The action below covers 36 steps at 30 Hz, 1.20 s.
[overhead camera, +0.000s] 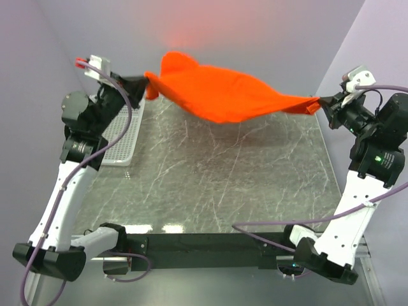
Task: Fold and stack the t-shirts
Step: Flatten the tshirt out
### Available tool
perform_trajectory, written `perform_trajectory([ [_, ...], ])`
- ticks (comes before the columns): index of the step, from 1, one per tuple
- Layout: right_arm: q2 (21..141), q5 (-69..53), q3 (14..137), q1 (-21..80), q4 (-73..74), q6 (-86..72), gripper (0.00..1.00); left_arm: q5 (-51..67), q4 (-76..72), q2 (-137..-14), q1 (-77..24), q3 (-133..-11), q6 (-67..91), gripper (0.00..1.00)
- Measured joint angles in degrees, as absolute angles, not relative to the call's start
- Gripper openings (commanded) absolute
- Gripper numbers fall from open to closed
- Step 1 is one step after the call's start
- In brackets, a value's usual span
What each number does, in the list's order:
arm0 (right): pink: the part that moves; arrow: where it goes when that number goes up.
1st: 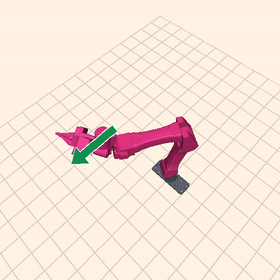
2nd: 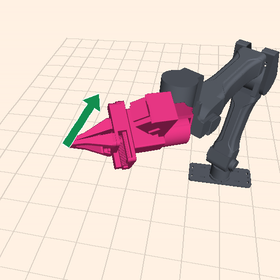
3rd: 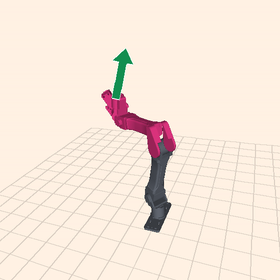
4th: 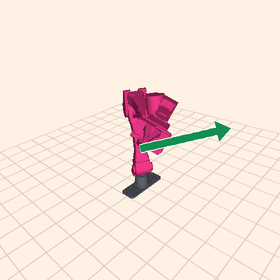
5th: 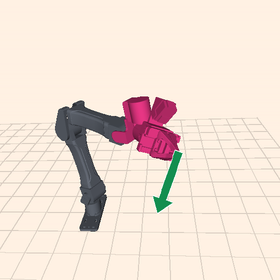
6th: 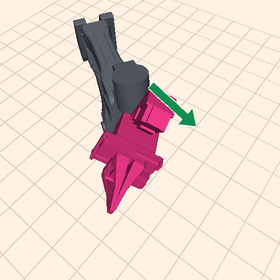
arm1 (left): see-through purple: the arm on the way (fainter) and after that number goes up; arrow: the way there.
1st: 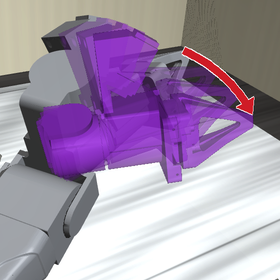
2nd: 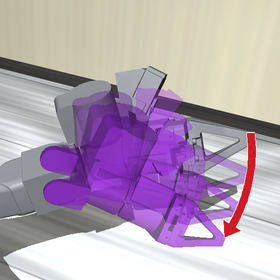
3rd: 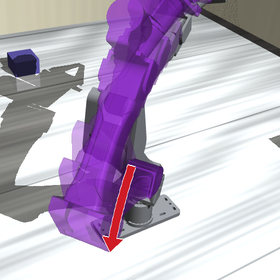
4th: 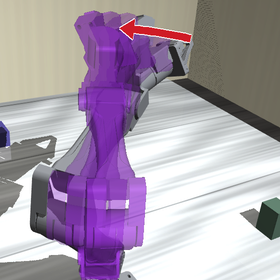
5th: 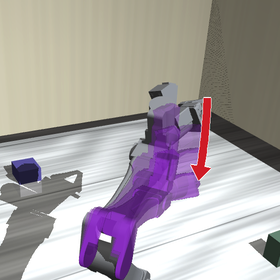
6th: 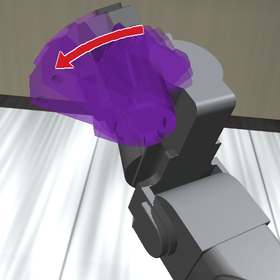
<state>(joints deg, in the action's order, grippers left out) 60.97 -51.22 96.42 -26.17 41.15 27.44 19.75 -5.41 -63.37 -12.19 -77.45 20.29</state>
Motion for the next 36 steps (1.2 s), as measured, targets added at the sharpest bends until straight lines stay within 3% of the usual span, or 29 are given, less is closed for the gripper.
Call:
perform_trajectory([
  [7,60.0,-55.2,95.7,-31.3,38.9,22.5,0.00,19.6,4.6,-58.3,-12.2,-76.3,18.7,0.01],
  [15,63.2,-52.3,93.0,-29.7,29.0,14.5,0.00,17.9,0.0,-61.6,-12.2,-80.0,19.2,0.01],
  [28,78.4,-30.5,73.5,-15.9,25.9,19.4,0.00,16.3,-9.0,-86.7,-12.2,-74.4,26.1,0.01],
  [36,92.9,-18.3,77.5,-9.3,21.3,16.6,0.00,8.0,-4.4,-106.9,-12.2,-78.9,28.3,0.01],
])
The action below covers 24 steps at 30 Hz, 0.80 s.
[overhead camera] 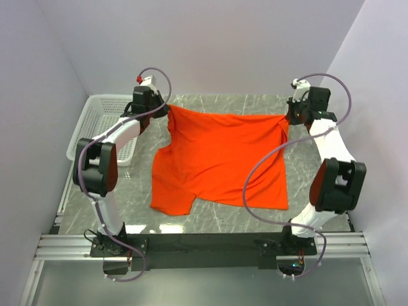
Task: Fold and stack the t-shirts
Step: Flatten the tshirt out
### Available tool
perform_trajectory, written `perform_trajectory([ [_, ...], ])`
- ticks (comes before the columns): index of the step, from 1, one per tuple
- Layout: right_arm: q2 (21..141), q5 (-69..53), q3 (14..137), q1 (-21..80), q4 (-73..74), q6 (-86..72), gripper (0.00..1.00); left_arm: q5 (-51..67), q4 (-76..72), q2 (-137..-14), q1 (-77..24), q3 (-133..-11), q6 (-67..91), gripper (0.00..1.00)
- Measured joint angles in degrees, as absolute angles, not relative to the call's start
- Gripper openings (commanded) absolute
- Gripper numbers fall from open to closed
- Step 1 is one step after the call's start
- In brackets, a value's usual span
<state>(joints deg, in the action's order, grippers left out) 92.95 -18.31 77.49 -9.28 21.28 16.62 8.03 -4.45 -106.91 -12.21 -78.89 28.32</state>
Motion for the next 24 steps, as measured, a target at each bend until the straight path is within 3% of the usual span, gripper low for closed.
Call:
perform_trajectory([
  [4,98.7,-13.2,81.8,-8.4,19.7,13.9,0.05,4.2,-2.8,-110.7,-12.5,-84.6,28.3,0.01],
  [7,101.9,-10.4,87.0,-7.6,20.2,12.0,0.35,2.3,-1.9,-111.9,-12.8,-88.8,28.4,0.22],
  [8,103.0,-9.4,89.4,-7.4,20.6,11.6,0.48,1.7,-1.6,-112.2,-12.8,-90.1,28.4,0.36],
  [11,104.5,-8.0,94.7,-7.2,20.9,11.6,0.66,0.4,-0.8,-112.8,-13.1,-93.9,28.5,0.58],
  [13,103.7,-8.7,96.2,-7.3,21.6,13.1,0.68,0.2,-0.6,-112.7,-13.2,-95.2,28.0,0.66],
  [18,96.4,-19.8,92.2,-7.8,29.3,25.2,0.70,1.1,2.1,-109.7,-13.3,-94.2,26.0,0.69],
  [24,82.8,-33.3,75.5,-7.7,51.7,57.0,0.70,4.5,9.0,-93.7,-14.2,-81.2,27.0,0.69],
])
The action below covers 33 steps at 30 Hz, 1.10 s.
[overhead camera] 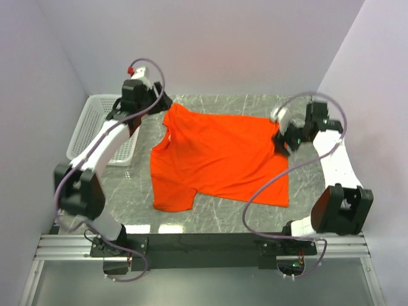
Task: Fold and stack the t-shirts
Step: Flatten the tshirt out
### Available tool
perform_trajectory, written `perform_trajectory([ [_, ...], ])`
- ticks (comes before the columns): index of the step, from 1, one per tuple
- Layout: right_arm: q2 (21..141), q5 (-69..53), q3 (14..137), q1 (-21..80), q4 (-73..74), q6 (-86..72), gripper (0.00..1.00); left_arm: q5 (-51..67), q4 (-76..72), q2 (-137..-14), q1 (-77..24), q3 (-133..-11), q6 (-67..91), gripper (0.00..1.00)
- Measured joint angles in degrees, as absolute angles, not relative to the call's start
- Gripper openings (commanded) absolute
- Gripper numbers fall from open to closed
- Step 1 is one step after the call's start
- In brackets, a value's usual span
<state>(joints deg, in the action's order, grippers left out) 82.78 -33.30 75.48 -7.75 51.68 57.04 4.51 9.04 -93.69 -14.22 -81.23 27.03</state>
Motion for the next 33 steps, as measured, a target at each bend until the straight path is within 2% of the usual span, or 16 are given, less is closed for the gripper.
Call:
perform_trajectory([
  [3,77.5,-35.0,65.0,-7.8,60.1,66.9,0.70,6.6,13.1,-83.6,-14.5,-72.5,30.3,0.68],
  [7,71.4,-34.7,55.7,-7.7,64.7,72.4,0.69,9.3,19.5,-74.1,-14.6,-60.8,36.6,0.66],
  [14,68.0,-29.2,46.2,-6.9,60.9,71.5,0.66,8.9,31.6,-73.4,-15.8,-48.4,46.0,0.61],
  [22,67.6,-22.9,41.4,-6.5,53.9,68.4,0.66,3.5,33.7,-82.0,-17.0,-47.3,51.0,0.61],
  [33,65.7,-20.1,38.2,-6.5,51.9,68.2,0.66,-1.7,34.9,-82.0,-17.5,-46.3,52.4,0.61],
])
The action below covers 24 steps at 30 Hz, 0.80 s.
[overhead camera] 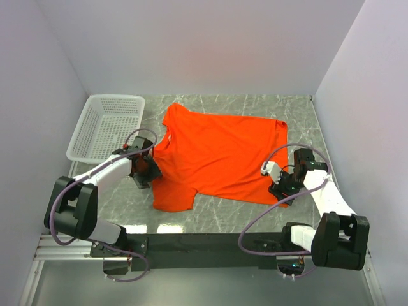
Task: Fold and stack the t-shirts
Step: Flatten the tshirt out
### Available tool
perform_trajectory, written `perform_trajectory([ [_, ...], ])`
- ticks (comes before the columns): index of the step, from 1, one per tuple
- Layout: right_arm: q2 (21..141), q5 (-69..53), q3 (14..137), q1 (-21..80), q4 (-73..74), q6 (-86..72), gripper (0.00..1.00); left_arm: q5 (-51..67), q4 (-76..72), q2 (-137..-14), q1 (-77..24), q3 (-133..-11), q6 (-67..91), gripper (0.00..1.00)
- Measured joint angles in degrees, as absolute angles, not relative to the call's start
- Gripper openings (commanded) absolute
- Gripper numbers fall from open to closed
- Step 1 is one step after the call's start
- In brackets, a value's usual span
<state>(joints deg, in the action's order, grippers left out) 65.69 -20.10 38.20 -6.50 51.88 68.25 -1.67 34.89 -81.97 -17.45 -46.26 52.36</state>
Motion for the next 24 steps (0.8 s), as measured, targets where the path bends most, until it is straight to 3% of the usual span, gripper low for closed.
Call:
perform_trajectory([
  [9,65.5,-20.0,36.5,-6.5,52.4,72.0,0.64,-1.8,34.3,-82.1,-17.6,-44.3,52.5,0.56],
  [15,65.5,-18.8,36.0,-6.5,53.0,73.8,0.63,-1.6,32.7,-83.0,-17.6,-44.2,52.9,0.46],
  [20,65.9,-17.1,34.5,-5.9,51.8,73.8,0.60,-1.3,31.7,-83.5,-17.6,-44.0,52.8,0.46],
  [24,66.7,-16.0,33.0,-4.5,50.0,72.9,0.57,-1.3,31.4,-83.5,-17.6,-44.0,52.8,0.36],
])
